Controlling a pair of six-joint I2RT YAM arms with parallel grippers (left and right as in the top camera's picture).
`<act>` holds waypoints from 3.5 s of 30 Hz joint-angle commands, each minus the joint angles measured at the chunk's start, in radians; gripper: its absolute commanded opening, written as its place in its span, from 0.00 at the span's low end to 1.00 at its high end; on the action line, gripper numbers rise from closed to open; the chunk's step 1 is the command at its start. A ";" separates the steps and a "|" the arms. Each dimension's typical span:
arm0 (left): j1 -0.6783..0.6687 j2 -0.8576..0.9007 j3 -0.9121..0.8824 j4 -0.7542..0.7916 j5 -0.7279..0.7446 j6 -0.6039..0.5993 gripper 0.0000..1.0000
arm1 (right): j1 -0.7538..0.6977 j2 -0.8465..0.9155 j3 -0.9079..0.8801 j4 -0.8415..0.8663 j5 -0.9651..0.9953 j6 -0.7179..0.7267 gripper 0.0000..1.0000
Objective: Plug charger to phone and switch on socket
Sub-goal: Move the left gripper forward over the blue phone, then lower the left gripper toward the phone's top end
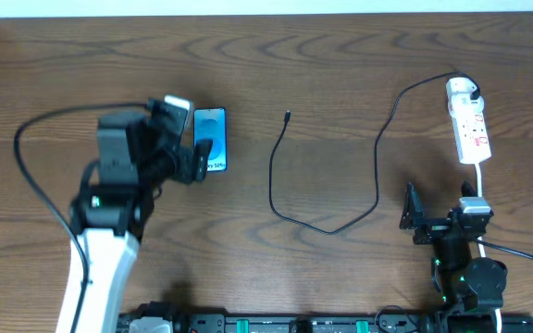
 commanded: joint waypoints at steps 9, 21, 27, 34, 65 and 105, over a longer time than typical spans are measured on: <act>0.002 0.329 0.464 -0.341 0.033 -0.002 0.82 | 0.008 -0.005 -0.001 -0.004 0.001 0.008 0.99; 0.002 0.461 0.639 -0.468 0.075 -0.003 0.82 | 0.008 -0.005 -0.001 -0.004 0.001 0.009 0.99; 0.002 0.461 0.639 -0.464 0.074 -0.005 0.82 | 0.008 -0.005 -0.001 -0.004 0.001 0.009 0.99; 0.000 0.477 0.639 -0.431 0.074 -0.010 0.83 | 0.008 -0.005 -0.001 -0.004 0.001 0.008 0.99; 0.000 0.684 0.639 -0.385 -0.006 -0.090 0.82 | 0.008 -0.005 -0.001 -0.004 0.001 0.008 0.99; -0.034 0.789 0.626 -0.338 -0.107 -0.108 0.82 | 0.008 -0.005 -0.001 -0.004 0.001 0.008 0.99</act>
